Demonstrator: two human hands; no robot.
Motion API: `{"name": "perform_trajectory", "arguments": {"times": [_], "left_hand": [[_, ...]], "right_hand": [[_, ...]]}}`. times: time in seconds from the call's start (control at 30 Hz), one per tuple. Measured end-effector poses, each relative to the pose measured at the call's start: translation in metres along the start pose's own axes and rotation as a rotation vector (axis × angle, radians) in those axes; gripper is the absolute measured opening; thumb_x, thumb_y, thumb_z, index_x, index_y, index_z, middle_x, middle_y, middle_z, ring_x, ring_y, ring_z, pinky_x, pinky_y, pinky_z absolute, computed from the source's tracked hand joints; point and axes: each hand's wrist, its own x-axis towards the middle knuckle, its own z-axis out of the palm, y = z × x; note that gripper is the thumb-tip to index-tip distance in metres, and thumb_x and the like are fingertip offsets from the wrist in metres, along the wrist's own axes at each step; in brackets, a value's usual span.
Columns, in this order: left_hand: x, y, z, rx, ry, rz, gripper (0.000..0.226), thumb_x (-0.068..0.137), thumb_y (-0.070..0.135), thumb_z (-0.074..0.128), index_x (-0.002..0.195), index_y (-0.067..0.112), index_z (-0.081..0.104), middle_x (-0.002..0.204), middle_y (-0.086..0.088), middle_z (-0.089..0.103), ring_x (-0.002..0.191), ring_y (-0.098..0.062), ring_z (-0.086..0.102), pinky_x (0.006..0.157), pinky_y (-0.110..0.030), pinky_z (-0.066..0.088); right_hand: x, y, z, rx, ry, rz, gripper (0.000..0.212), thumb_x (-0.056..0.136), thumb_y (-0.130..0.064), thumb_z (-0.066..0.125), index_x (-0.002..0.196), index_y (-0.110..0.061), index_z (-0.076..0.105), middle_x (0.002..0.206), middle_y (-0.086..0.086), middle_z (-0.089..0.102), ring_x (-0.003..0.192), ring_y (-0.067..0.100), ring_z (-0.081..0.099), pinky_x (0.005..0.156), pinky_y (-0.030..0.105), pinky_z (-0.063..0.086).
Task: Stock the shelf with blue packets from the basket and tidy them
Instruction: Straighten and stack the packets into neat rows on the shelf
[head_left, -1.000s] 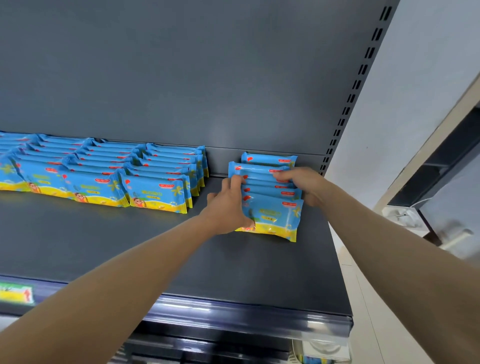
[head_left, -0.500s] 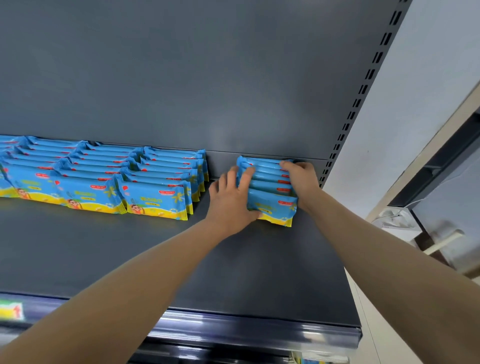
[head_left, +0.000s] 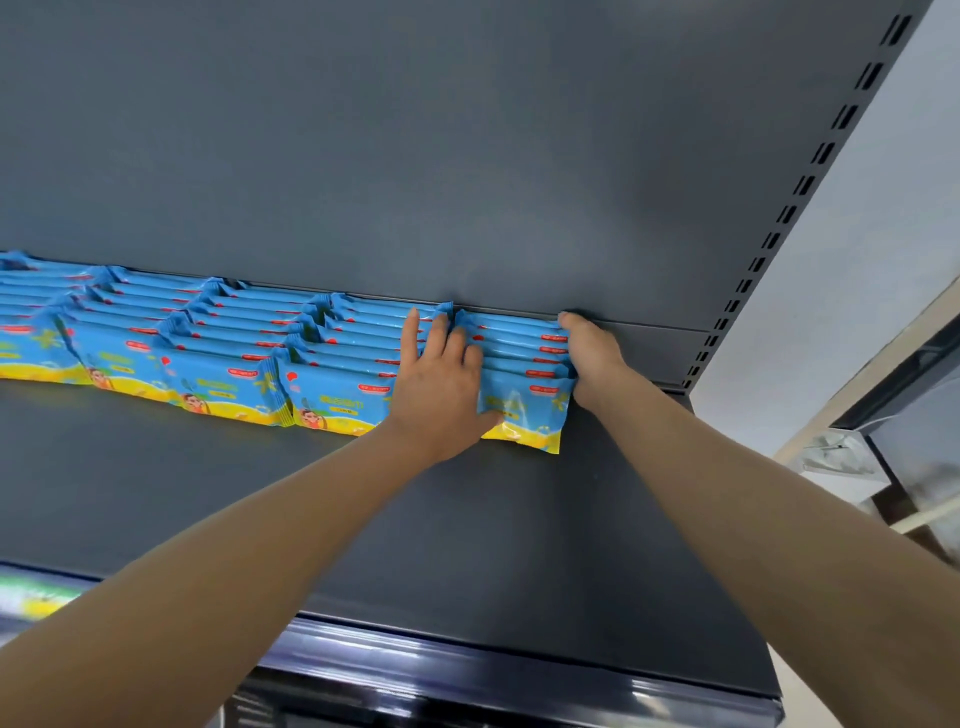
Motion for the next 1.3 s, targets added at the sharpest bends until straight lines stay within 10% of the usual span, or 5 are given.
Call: {"name": "perform_trajectory", "arguments": {"times": [0.5,0.73,1.03,1.17,1.3], "left_hand": [[0.006,-0.001,0.004,0.110,-0.065,0.124,0.083,0.079,0.048,0.059,0.139,0.003,0.022,0.136,-0.013,0.036,0.126,-0.032,0.035,0.113,-0.053,-0.004],[0.007,0.000,0.002,0.145,-0.083,0.109,0.096,0.078,0.061,0.054,0.141,0.001,0.016,0.139,-0.014,0.032,0.130,-0.034,0.030,0.111,-0.056,-0.008],[0.001,-0.011,-0.002,0.148,-0.120,0.160,0.099,0.081,0.057,0.056,0.145,0.001,0.006,0.147,-0.015,0.024,0.135,-0.034,0.025,0.111,-0.055,-0.008],[-0.005,-0.032,-0.012,-0.159,0.063,0.263,0.074,0.083,0.047,0.058,0.140,0.008,0.033,0.135,-0.007,0.044,0.127,-0.024,0.039,0.115,-0.046,-0.001],[-0.021,-0.075,-0.022,-0.410,0.355,0.182,0.032,0.077,0.009,0.062,0.109,0.007,0.063,0.101,-0.008,0.064,0.095,-0.029,0.056,0.097,-0.034,0.025]], "right_hand": [[-0.006,0.000,-0.005,0.075,-0.084,-0.011,0.027,0.091,-0.034,0.055,0.101,-0.009,0.061,0.096,0.012,0.071,0.079,0.027,0.071,0.067,0.040,0.058],[-0.020,0.011,0.011,0.032,0.028,-0.041,0.027,0.095,-0.037,0.047,0.092,-0.012,0.058,0.080,0.005,0.064,0.063,0.018,0.065,0.045,0.026,0.052],[-0.031,0.007,0.021,0.063,0.157,-0.076,0.042,0.091,-0.035,0.049,0.124,-0.008,0.047,0.118,0.014,0.058,0.097,0.033,0.065,0.078,0.048,0.056],[-0.039,0.002,0.023,-0.295,0.279,-0.387,0.051,0.086,-0.021,0.052,0.134,-0.011,0.039,0.136,0.010,0.038,0.124,0.031,0.042,0.101,0.045,0.042],[-0.055,0.001,0.029,-0.447,0.160,-0.528,0.046,0.084,-0.014,0.055,0.129,-0.017,0.046,0.132,0.004,0.040,0.121,0.028,0.043,0.068,0.033,0.056]]}}
